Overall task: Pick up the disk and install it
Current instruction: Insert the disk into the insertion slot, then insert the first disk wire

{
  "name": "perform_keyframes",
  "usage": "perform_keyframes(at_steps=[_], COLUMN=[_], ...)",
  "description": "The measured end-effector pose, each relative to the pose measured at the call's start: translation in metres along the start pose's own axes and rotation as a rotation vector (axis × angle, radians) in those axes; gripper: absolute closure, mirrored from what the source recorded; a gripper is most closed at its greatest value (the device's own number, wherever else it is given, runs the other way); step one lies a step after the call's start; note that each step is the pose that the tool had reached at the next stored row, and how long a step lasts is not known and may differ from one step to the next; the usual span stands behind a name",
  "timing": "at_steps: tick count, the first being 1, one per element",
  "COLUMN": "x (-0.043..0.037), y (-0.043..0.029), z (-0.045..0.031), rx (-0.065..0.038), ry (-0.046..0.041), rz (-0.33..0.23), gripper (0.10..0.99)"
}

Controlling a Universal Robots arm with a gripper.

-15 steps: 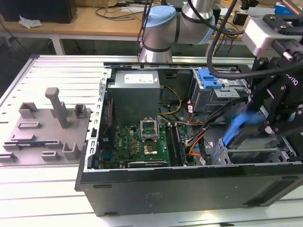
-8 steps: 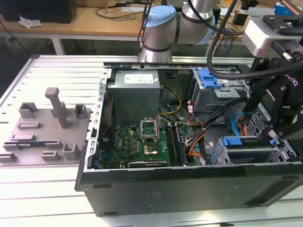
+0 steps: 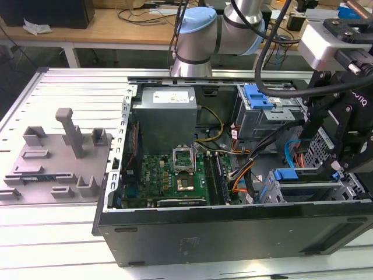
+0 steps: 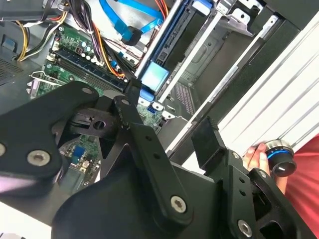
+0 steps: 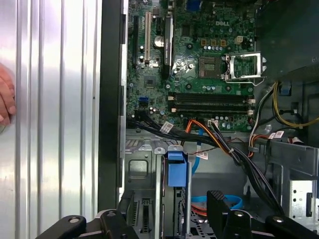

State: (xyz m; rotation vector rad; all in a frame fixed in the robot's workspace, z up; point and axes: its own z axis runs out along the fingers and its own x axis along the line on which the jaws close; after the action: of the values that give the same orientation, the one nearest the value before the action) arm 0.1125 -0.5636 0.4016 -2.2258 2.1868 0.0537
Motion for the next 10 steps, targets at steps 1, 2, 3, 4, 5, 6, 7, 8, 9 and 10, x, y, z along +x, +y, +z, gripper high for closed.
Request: perform_keyframes(at_steps=[1,2,3,4,5,6,7,8,9,10], x=[0.0000,0.0000,-0.0001,-0.0001,-0.0001,-0.0002,-0.0002,-0.0002,-0.0003,-0.0005], y=[0.0000,0.0000,0.0000,0.0000,0.0000,0.0000,0.0000,0.0000,0.0000,0.0000], z=[0.0001,0.0000,0.0000,0.0001,0.0000,0.0001,0.0000,0.0001,0.0001,0.0000], rx=[0.000,0.000,0.000,0.000,0.000,0.000,0.000,0.000,0.000,0.000], ry=[0.0013,0.0023,0.0034,0.0058,0.0084,0.0109,0.0135,0.0150,0.0166,0.0175], rz=[0.000,0.000,0.000,0.000,0.000,0.000,0.000,0.000,0.000,0.000], gripper=[0.404,0.404,0.404,0.404,0.404,0.404,0.404,0.404,0.404,0.404])
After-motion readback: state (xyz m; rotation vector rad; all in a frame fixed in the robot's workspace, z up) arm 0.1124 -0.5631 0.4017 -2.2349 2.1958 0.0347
